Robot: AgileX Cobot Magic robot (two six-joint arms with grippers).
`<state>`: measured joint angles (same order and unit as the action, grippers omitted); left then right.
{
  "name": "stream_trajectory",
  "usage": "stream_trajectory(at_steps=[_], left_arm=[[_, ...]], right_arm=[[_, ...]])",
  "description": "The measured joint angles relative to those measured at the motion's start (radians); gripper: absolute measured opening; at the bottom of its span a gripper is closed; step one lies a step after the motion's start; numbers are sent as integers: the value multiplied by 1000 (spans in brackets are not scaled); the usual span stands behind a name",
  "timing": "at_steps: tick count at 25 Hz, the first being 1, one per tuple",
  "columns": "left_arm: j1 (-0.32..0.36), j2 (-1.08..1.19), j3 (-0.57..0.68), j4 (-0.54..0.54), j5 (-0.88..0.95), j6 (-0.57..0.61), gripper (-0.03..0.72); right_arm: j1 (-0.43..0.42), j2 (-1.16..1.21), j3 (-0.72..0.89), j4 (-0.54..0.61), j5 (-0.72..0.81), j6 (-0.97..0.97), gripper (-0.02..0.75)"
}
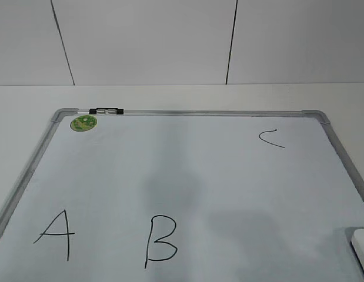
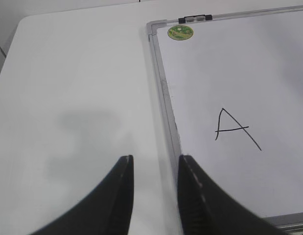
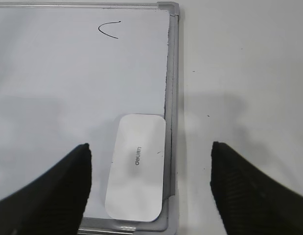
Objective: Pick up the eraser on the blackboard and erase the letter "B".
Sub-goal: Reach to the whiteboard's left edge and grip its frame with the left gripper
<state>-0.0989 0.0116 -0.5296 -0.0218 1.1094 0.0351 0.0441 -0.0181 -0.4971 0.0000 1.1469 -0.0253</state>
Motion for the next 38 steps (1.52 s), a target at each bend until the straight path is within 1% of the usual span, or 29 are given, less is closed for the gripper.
stream_trajectory(at_steps=[25,28,32,35,38], left_arm=[[0,0,0,12,0,0,237],[0,0,0,12,0,0,237],[0,0,0,14,0,0,237],[0,14,0,45,-4,0,237],[0,69,-12,52,-6,0,238]], right_arm=[[0,0,0,0,0,0,584],[0,2,0,0,0,25,584],[0,67,0,0,0,71,584],[0,142,-2,0,4,118,584],[0,223,-11,0,9,144,584]])
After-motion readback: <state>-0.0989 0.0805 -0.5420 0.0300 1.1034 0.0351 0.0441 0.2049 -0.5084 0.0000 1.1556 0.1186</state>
